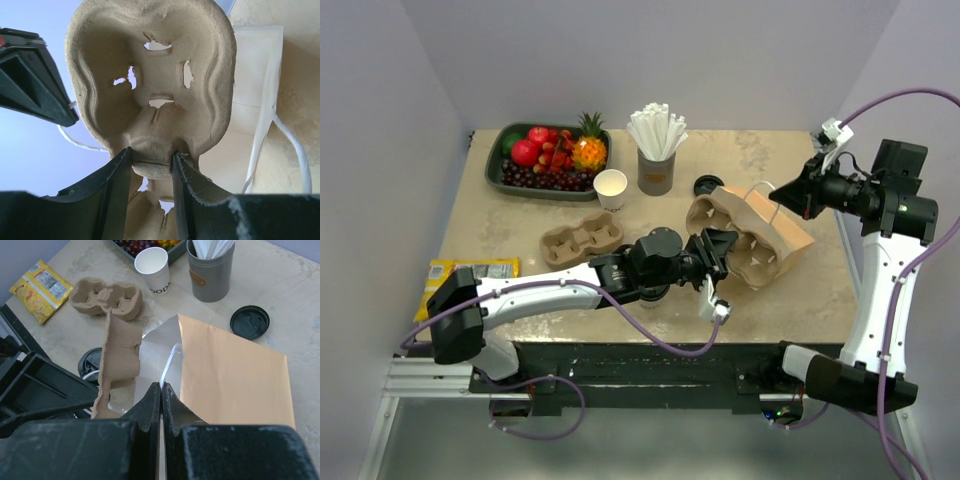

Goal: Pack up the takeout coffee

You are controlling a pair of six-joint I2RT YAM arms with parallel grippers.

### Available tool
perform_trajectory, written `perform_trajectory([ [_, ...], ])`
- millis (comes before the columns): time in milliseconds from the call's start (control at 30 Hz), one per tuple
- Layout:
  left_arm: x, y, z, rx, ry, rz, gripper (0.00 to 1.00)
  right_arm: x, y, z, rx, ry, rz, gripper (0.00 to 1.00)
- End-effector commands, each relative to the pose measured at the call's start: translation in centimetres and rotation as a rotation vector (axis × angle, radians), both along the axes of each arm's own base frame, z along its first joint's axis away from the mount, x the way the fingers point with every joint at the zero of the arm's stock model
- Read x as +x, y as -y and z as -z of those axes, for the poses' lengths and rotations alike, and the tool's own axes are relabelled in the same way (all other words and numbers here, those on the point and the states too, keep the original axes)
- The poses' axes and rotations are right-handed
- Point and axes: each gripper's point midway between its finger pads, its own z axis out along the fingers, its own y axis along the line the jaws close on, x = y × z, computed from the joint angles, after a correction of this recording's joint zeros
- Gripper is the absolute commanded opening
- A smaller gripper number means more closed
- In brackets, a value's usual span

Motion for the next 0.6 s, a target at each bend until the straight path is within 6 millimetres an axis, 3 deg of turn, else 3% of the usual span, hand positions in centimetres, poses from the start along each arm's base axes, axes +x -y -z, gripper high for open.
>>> perform_trajectory([
  [0, 0.0, 0.9, -1.2, -0.04, 0.021, 0.007, 0.0, -1.5, -1.0, -1.6, 0.019, 0.033, -0.04, 0.0],
  [233, -0.2, 1.4, 0.2, -0.01, -0.022, 0.025, 0.0, -2.2, -1.5, -1.2, 0.033, 0.022, -0.071, 0.0],
  [567, -0.4, 0.9, 0.1, -0.025, -0.047, 0.039, 0.0, -4.0, -2.4, -0.8, 0.029, 0.011, -0.17, 0.0],
])
